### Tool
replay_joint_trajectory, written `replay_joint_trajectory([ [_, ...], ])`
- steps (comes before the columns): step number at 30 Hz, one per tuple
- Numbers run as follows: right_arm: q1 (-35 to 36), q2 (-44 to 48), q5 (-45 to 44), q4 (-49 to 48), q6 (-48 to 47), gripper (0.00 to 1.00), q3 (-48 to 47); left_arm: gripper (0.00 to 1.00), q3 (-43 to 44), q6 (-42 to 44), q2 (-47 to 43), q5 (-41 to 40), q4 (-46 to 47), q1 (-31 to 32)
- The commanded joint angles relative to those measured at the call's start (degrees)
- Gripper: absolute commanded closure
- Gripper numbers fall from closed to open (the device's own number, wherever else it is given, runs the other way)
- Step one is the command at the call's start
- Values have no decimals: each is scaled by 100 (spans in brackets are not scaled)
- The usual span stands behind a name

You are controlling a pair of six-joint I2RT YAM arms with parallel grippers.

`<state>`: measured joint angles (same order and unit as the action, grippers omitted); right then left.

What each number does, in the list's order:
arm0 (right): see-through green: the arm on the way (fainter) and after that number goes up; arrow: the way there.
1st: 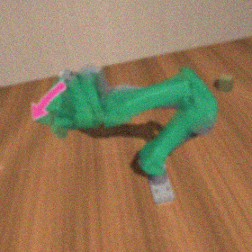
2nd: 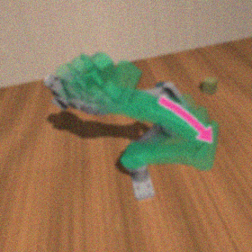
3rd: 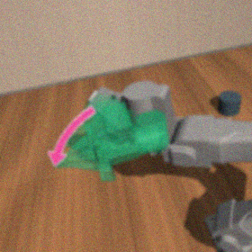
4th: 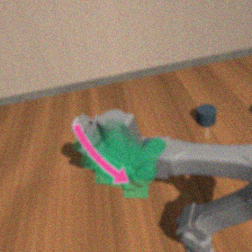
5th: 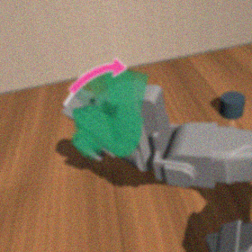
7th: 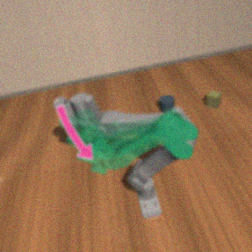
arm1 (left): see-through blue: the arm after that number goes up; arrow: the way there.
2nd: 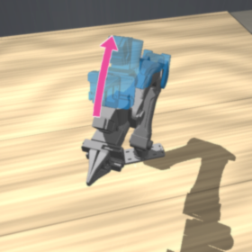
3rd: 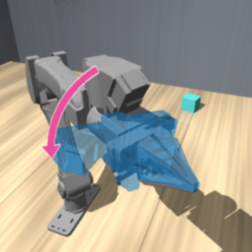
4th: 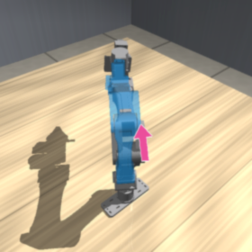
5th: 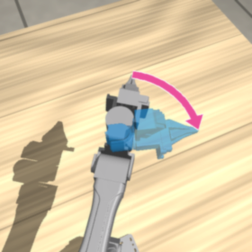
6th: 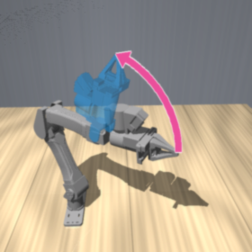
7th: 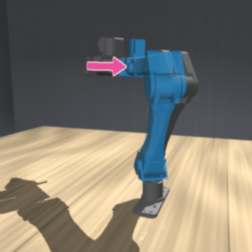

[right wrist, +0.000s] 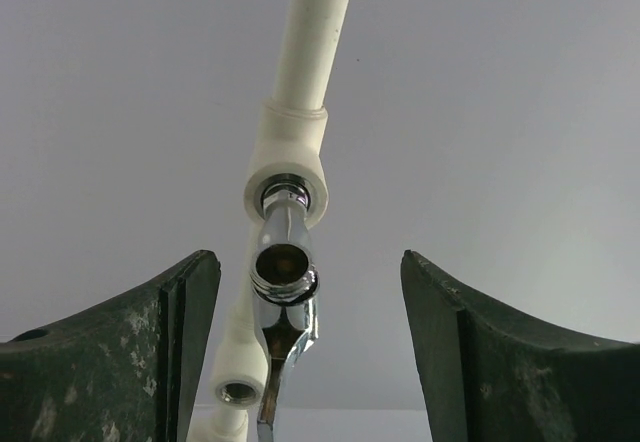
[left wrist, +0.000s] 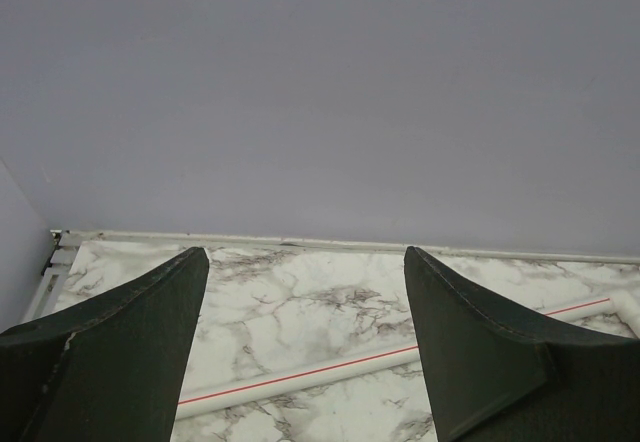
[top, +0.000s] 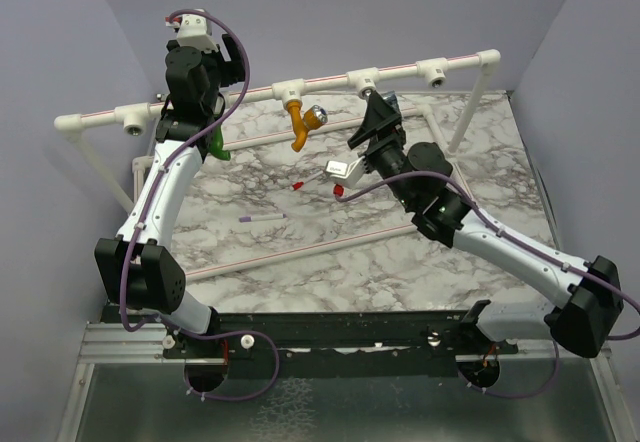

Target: Install the water faucets

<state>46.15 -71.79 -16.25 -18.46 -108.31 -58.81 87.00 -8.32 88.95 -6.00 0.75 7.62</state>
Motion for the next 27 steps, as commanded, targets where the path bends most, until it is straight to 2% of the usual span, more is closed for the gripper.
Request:
replay_joint_trajectory([
  [1,33,-209,-423,-434,-291,26,-112,19,-553,76,624,29,-1491,-58],
  [9,34,-467,-726,-515,-59,43,-238,20,-557,67,633,47,-1491,-54],
  [22,34,-738,-836,-779,129,57,-519,20,-554,67,628,37,-1490,-58],
  [27,34,-774,-823,-782,200,73,-549,19,-553,67,624,46,-1490,-52],
])
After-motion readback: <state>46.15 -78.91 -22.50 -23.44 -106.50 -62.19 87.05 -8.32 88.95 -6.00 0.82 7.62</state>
